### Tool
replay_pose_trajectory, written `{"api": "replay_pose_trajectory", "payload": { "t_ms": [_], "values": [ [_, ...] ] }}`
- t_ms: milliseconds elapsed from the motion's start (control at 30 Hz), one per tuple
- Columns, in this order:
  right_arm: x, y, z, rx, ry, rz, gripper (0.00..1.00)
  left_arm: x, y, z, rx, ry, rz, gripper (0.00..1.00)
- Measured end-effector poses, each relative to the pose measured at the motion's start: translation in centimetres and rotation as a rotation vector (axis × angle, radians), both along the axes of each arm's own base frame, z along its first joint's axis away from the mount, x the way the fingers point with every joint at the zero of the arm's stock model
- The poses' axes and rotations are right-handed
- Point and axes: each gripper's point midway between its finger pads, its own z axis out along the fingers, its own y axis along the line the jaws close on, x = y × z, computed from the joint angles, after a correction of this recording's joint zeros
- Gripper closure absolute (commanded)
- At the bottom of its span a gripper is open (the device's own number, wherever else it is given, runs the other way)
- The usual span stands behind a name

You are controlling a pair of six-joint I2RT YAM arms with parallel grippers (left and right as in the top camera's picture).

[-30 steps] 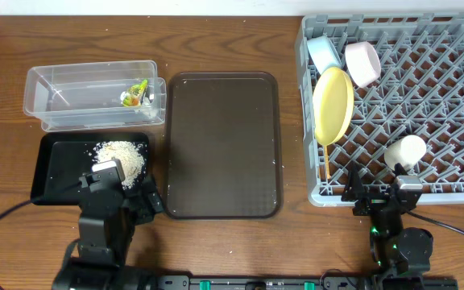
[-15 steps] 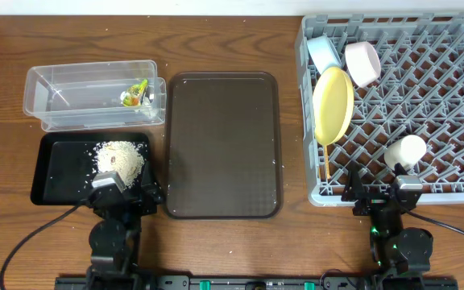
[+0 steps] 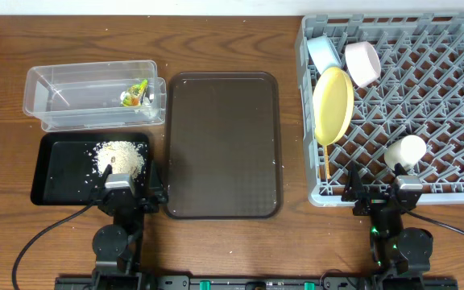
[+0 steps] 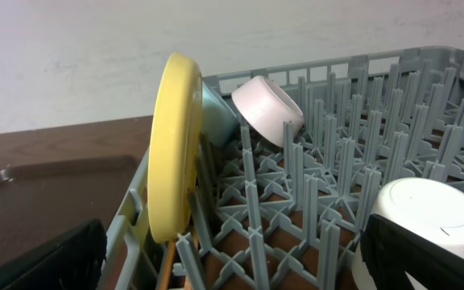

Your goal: Sort waste into correct bins and load items into the dishwasher rack

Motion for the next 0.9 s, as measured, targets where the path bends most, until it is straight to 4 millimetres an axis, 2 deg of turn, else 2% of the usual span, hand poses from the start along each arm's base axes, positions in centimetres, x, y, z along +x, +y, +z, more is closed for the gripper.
{"api": "replay_pose_trajectory", "payload": {
  "t_ms": [367,900],
  "values": [
    [0.0,0.0,-0.01,0.0,0.0,0.0,0.01,-0.01,-0.69,-0.09,0.085,0.007,-0.049,0.04],
    [0.0,0.0,-0.01,0.0,0.0,0.0,0.01,-0.01,-0.81,-0.1,0.087,0.007,-0.056,0.04]
  ]
}}
